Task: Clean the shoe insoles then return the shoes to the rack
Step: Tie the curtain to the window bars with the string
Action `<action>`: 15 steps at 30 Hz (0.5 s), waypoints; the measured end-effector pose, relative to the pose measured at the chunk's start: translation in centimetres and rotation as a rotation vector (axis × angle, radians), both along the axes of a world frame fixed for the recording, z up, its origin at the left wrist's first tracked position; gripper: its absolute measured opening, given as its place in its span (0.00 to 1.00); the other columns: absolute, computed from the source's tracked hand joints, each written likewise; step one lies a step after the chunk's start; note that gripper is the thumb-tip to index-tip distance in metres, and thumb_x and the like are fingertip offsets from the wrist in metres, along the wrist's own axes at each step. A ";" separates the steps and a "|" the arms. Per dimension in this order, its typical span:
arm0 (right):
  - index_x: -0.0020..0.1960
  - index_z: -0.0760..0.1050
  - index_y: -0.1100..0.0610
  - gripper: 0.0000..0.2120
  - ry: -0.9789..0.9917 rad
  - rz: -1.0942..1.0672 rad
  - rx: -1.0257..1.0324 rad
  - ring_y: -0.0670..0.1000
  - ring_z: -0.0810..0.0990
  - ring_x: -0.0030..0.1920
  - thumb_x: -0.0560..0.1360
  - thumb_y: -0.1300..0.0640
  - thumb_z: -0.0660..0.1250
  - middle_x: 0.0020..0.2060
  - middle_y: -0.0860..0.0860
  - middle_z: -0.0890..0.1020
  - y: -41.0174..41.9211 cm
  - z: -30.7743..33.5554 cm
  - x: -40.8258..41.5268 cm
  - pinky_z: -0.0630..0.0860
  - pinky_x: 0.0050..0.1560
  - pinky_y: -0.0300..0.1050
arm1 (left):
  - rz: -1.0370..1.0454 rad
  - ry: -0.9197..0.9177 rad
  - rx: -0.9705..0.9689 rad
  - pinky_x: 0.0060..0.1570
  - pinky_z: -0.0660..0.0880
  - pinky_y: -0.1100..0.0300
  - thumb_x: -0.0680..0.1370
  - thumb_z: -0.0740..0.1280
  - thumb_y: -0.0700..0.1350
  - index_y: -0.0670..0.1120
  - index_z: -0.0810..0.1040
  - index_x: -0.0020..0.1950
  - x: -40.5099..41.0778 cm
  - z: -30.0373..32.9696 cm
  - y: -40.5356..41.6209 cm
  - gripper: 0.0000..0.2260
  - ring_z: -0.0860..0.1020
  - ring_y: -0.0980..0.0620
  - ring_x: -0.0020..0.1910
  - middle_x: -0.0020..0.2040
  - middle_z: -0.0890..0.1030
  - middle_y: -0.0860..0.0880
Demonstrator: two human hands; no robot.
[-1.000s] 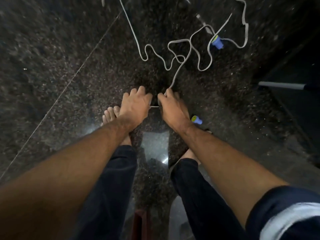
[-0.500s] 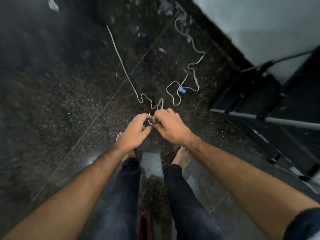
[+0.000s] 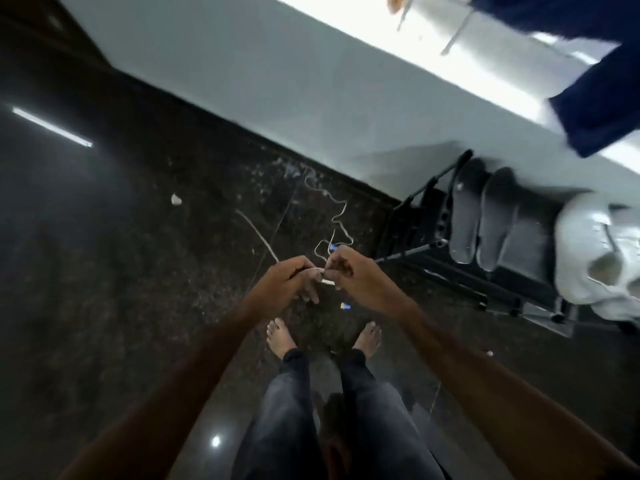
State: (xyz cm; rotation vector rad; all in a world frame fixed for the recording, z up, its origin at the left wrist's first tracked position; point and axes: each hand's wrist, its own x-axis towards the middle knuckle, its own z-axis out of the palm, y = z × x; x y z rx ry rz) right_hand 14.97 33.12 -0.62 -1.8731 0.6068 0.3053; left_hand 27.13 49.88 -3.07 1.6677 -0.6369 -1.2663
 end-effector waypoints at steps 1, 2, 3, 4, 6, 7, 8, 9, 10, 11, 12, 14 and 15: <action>0.48 0.75 0.55 0.06 -0.025 -0.041 0.001 0.44 0.78 0.34 0.77 0.60 0.72 0.37 0.50 0.81 -0.1 2.1 -0.7 0.76 0.41 0.43 | -0.033 0.028 -0.004 0.39 0.77 0.53 0.85 0.60 0.40 0.42 0.77 0.51 -0.3 2.0 -0.5 0.07 0.83 0.39 0.38 0.38 0.85 0.40; 0.47 0.75 0.55 0.06 -0.049 -0.079 -0.006 0.44 0.78 0.34 0.77 0.60 0.72 0.37 0.49 0.81 -0.2 4.1 -1.5 0.76 0.41 0.43 | -0.069 0.050 -0.009 0.37 0.75 0.55 0.85 0.59 0.40 0.41 0.77 0.53 -0.7 3.8 -1.0 0.08 0.83 0.39 0.37 0.38 0.85 0.39; 0.48 0.75 0.55 0.06 -0.072 -0.111 -0.017 0.43 0.78 0.34 0.77 0.60 0.72 0.36 0.48 0.81 -0.5 5.9 -2.4 0.76 0.40 0.41 | -0.104 0.074 -0.014 0.35 0.73 0.56 0.85 0.59 0.40 0.40 0.77 0.54 -1.1 5.5 -1.6 0.08 0.82 0.40 0.36 0.39 0.85 0.38; 0.48 0.75 0.54 0.06 -0.090 -0.129 -0.028 0.43 0.77 0.34 0.77 0.59 0.72 0.36 0.47 0.80 -0.9 7.6 -3.6 0.75 0.39 0.40 | -0.145 0.097 -0.014 0.33 0.72 0.58 0.84 0.60 0.41 0.39 0.77 0.55 -1.8 7.0 -2.2 0.08 0.82 0.43 0.35 0.38 0.86 0.39; 0.49 0.76 0.53 0.05 -0.118 -0.133 -0.072 0.40 0.76 0.34 0.77 0.58 0.72 0.35 0.45 0.80 -2.1 10.4 -6.1 0.73 0.39 0.38 | -0.252 0.110 -0.003 0.30 0.71 0.63 0.82 0.61 0.45 0.38 0.78 0.54 -3.2 9.9 -3.8 0.11 0.82 0.50 0.32 0.37 0.86 0.43; 0.49 0.77 0.53 0.04 -0.124 -0.133 -0.105 0.39 0.76 0.35 0.77 0.58 0.72 0.35 0.44 0.80 -2.9 11.5 -7.4 0.72 0.40 0.37 | -0.325 0.110 -0.002 0.29 0.71 0.64 0.83 0.61 0.45 0.38 0.78 0.52 -4.1 11.2 -4.8 0.11 0.82 0.52 0.31 0.36 0.86 0.45; 0.50 0.78 0.53 0.03 -0.134 -0.133 -0.135 0.38 0.77 0.36 0.78 0.58 0.71 0.37 0.44 0.82 -3.7 12.9 -8.7 0.72 0.40 0.36 | -0.392 0.116 -0.007 0.28 0.72 0.65 0.85 0.60 0.44 0.39 0.77 0.49 -5.2 12.8 -5.8 0.11 0.83 0.53 0.31 0.36 0.86 0.46; 0.51 0.79 0.54 0.02 -0.148 -0.138 -0.155 0.37 0.78 0.37 0.78 0.59 0.70 0.38 0.44 0.82 -4.5 14.2 -10.1 0.72 0.41 0.36 | -0.435 0.133 -0.019 0.28 0.73 0.66 0.86 0.58 0.43 0.40 0.77 0.47 -6.5 14.5 -6.9 0.13 0.83 0.53 0.30 0.35 0.86 0.47; 0.50 0.80 0.55 0.02 -0.167 -0.148 -0.163 0.37 0.78 0.37 0.78 0.60 0.69 0.39 0.43 0.83 -5.4 15.4 -11.4 0.72 0.41 0.35 | -0.454 0.148 -0.042 0.28 0.74 0.66 0.86 0.57 0.42 0.41 0.76 0.44 -7.8 16.3 -8.1 0.14 0.83 0.54 0.30 0.34 0.86 0.47; 0.49 0.80 0.55 0.03 -0.187 -0.163 -0.167 0.37 0.79 0.37 0.79 0.61 0.69 0.38 0.42 0.83 -6.2 16.7 -12.8 0.72 0.41 0.34 | -0.456 0.154 -0.078 0.29 0.75 0.66 0.86 0.56 0.41 0.41 0.76 0.43 -9.3 18.1 -9.4 0.15 0.83 0.54 0.29 0.33 0.86 0.47; 0.46 0.80 0.53 0.05 -0.206 -0.185 -0.177 0.37 0.79 0.38 0.79 0.61 0.68 0.37 0.41 0.82 -6.9 17.8 -14.4 0.73 0.41 0.34 | -0.454 0.161 -0.122 0.30 0.76 0.64 0.86 0.56 0.41 0.41 0.76 0.43 -10.8 19.9 -10.6 0.16 0.83 0.54 0.29 0.33 0.86 0.47; 0.42 0.78 0.49 0.09 -0.265 -0.260 -0.210 0.38 0.78 0.38 0.80 0.58 0.65 0.35 0.40 0.81 -8.2 20.2 -17.8 0.73 0.41 0.38 | -0.434 0.237 -0.215 0.34 0.77 0.58 0.85 0.57 0.43 0.40 0.77 0.45 -13.8 23.6 -13.2 0.14 0.84 0.48 0.33 0.37 0.86 0.42; 0.41 0.77 0.51 0.09 -0.290 -0.312 -0.233 0.40 0.77 0.38 0.80 0.55 0.64 0.34 0.42 0.79 -8.9 21.4 -19.7 0.73 0.41 0.42 | -0.416 0.297 -0.260 0.36 0.78 0.56 0.84 0.58 0.45 0.40 0.77 0.47 -15.5 25.4 -14.5 0.13 0.84 0.46 0.35 0.40 0.86 0.39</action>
